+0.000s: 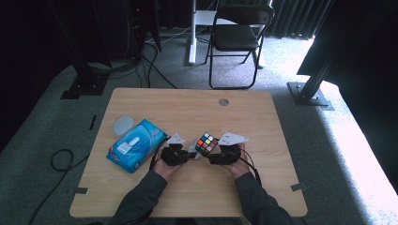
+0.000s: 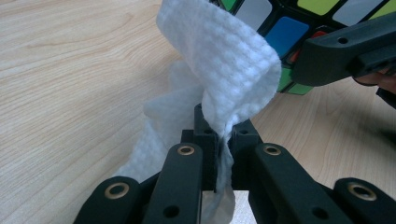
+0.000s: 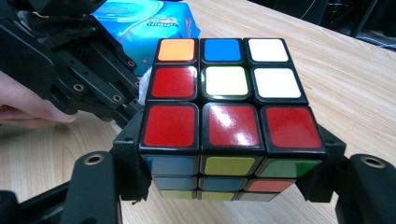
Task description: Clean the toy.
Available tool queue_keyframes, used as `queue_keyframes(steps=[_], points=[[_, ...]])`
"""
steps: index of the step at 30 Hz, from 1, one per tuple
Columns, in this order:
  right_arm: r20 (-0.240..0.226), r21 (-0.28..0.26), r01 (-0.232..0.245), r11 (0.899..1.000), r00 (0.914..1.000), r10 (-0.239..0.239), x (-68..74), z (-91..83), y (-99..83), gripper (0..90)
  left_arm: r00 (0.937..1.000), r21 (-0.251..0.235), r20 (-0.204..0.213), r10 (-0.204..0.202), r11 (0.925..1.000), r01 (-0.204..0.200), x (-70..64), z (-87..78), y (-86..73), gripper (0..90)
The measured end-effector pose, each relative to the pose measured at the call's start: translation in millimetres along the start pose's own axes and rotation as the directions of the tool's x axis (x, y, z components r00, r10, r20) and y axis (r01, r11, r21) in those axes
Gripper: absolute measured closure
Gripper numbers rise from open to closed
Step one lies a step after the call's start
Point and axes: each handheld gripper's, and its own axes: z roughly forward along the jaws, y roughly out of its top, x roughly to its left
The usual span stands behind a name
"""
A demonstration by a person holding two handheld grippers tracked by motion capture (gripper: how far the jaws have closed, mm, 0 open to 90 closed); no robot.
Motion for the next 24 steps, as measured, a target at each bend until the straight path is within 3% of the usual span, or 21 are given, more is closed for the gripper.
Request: queue_keyframes(steps=[14, 24], points=[[-0.013, -0.008, -0.010, 1.000, 0.9999, 0.010, 0.7, 0.2, 0.6, 33.8, 0.9988, -0.005, 0.014, 0.046, 0.9989, -0.046, -7.6, 4.4, -0.6, 85.0], [-0.015, -0.006, -0.007, 1.000, 0.9999, 0.007, 1.1, 1.0, 0.6, 33.8, 0.9928, 0.025, 0.039, 0.113, 0.9932, -0.114, -20.1, 14.5, -1.0, 85.0]])
